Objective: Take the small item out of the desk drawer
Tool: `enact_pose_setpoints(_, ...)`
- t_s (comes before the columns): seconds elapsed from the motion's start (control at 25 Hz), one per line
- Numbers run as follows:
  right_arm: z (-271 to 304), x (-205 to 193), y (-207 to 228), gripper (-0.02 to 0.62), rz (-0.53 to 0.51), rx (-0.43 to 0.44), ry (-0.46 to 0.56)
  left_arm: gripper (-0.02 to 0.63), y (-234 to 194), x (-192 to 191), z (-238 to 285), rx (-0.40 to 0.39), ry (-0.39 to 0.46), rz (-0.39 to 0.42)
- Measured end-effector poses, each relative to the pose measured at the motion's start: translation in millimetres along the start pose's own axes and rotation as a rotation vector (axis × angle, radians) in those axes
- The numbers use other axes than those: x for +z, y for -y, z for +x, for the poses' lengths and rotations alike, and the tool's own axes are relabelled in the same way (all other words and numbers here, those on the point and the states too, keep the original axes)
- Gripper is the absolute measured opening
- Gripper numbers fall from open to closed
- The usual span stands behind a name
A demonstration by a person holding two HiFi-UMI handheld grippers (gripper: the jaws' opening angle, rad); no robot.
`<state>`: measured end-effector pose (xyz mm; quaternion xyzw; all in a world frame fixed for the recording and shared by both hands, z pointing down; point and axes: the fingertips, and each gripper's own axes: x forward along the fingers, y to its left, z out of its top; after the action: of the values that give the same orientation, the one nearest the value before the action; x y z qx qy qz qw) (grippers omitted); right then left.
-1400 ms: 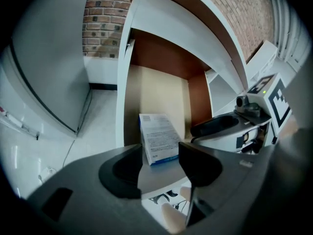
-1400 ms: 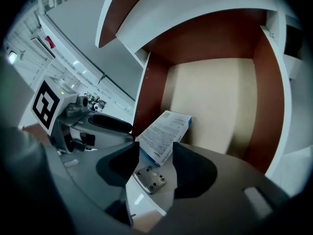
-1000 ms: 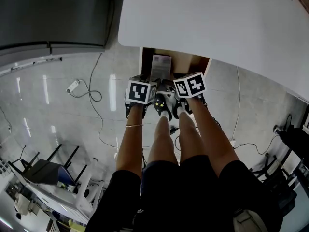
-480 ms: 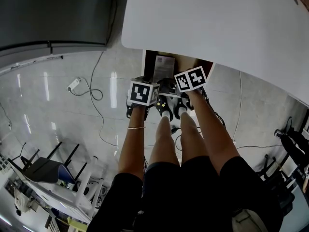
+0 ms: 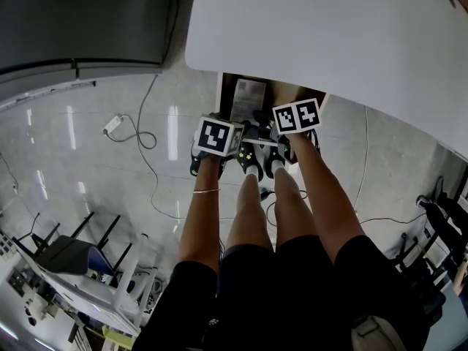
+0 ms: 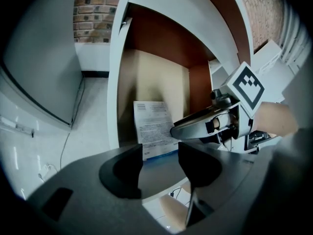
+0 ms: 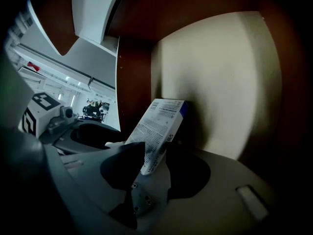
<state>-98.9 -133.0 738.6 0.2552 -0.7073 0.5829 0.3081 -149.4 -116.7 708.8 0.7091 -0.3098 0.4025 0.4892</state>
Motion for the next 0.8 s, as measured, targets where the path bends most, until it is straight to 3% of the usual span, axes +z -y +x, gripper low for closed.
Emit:
enact_pose_setpoints(0.32, 1.8, 14.3, -12.4, 0.124, 0.018, 0.056, 0.08, 0.227, -0.3, 0.1, -0.6, 0.0, 0.014, -0.003)
enact_pose_setpoints(0.6, 3.4, 13.9, -10.1, 0.115, -0.009, 0.03, 0.087, 0.227, -0.9, 4.3, -5.3, -0.013, 0.074, -0.033)
enact_pose_setpoints(0.8, 1.2, 19.5, -2.9, 0.157, 0.0, 0.004, 0.114, 0.227, -4.1, 5.3, -6.1, -0.008, 0.089, -0.034)
